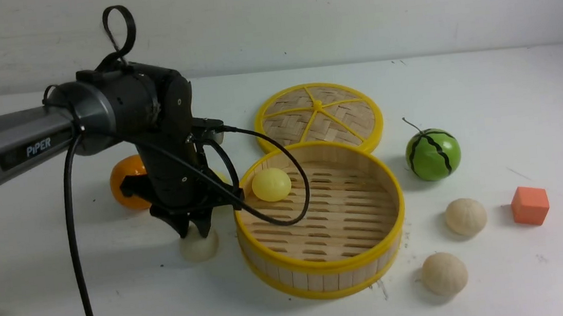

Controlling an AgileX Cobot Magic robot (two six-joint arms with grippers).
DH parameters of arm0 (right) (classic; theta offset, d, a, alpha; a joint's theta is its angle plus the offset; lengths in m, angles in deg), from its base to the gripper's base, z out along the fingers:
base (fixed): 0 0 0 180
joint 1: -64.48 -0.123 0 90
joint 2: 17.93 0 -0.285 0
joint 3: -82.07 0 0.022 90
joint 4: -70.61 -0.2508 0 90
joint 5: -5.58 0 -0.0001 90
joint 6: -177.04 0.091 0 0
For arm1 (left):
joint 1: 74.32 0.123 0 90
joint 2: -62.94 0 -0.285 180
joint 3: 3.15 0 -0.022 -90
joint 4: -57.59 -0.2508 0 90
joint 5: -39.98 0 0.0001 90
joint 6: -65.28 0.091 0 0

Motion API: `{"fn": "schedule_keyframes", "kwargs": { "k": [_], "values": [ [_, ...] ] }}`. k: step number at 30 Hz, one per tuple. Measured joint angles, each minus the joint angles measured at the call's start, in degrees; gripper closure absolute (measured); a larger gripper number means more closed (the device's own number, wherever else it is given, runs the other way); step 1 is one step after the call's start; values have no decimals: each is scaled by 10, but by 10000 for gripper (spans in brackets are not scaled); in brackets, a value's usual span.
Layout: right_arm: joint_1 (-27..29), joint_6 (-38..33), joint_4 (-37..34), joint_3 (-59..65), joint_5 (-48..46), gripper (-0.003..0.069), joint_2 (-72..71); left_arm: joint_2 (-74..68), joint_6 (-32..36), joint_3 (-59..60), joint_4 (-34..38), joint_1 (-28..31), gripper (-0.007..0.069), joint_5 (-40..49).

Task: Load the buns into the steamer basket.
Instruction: Use the left arm to grab a steamed stuffed bun

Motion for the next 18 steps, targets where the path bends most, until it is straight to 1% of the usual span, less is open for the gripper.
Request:
{"fn": "schedule_keyframes", "kwargs": {
  "k": [8,18],
  "values": [
    [0,0,0,0,0,418,0,7,-2,1,11,0,386,10],
    [0,0,0,0,0,418,0,-11,-2,2,8,0,386,-9]
  ]
}}
